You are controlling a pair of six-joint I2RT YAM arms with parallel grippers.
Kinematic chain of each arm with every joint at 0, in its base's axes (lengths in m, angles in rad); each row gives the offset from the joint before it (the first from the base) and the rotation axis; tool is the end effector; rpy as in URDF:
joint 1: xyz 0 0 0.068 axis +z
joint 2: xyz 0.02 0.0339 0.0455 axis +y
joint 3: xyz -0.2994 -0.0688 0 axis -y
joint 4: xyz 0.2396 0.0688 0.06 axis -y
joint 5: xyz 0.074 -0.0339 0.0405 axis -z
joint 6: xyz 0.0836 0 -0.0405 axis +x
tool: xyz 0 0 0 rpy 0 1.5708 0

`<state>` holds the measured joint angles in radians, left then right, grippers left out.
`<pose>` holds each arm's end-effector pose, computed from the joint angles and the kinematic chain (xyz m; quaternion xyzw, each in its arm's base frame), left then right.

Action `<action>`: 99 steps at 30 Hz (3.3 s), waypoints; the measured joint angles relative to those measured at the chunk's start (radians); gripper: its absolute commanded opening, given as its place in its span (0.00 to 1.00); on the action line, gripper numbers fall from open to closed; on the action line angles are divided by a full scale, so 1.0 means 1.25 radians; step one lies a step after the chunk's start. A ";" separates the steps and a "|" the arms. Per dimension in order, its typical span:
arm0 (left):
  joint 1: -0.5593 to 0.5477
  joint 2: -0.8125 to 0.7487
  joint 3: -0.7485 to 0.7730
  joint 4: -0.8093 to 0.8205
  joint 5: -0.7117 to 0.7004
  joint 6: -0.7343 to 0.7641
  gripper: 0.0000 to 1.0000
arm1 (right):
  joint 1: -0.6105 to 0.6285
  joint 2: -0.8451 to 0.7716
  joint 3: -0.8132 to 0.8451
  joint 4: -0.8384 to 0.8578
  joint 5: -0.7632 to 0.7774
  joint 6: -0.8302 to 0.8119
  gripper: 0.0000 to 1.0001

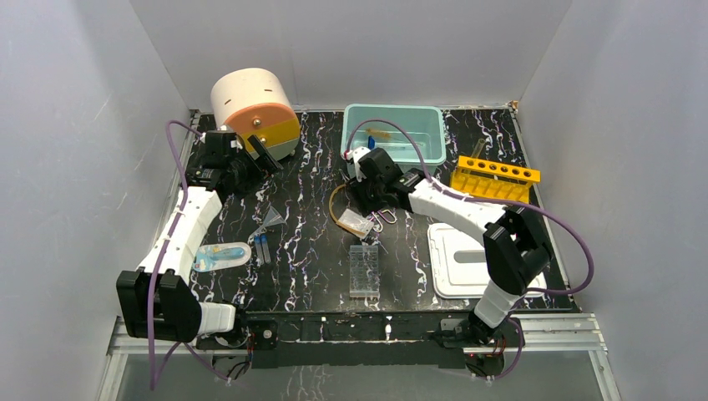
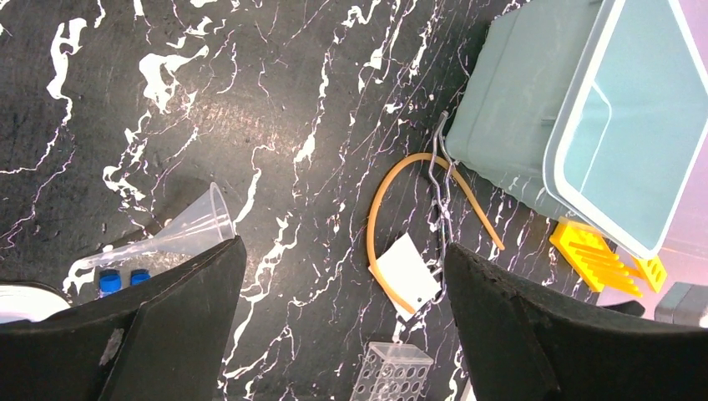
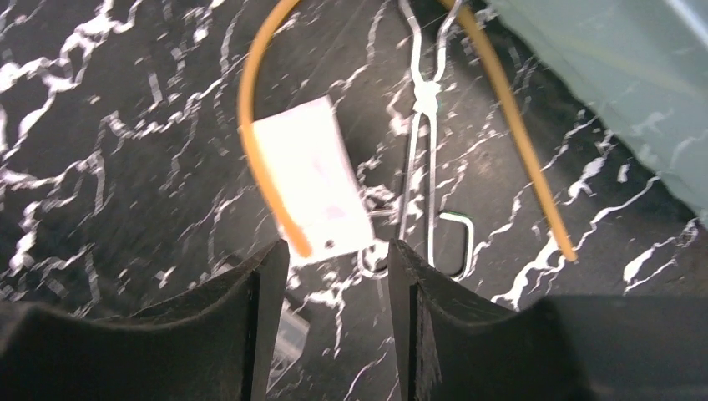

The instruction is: Organize the chemistry lab equipment

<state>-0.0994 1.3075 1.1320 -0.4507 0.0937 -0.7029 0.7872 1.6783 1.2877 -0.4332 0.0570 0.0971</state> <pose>0.3135 -0.0391 0.3277 -0.2440 0.8557 -0.2158 0.4021 0.2882 0.2825 0.2599 -0.3050 0.8793 0.1321 0.3410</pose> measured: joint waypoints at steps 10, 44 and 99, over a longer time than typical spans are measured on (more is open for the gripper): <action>0.000 -0.001 -0.001 0.001 0.000 0.014 0.89 | -0.005 0.080 -0.075 0.236 0.114 0.017 0.62; -0.001 -0.002 -0.009 -0.005 0.006 0.057 0.91 | -0.068 0.187 -0.134 0.447 0.034 -0.094 0.47; -0.001 0.009 -0.004 -0.023 0.006 0.051 0.91 | -0.021 0.336 0.061 0.415 -0.073 -0.147 0.45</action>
<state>-0.1001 1.3186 1.1275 -0.4797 0.1013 -0.6392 0.7609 2.0979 1.3640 0.0853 -0.0338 -0.0864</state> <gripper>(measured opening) 0.907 0.395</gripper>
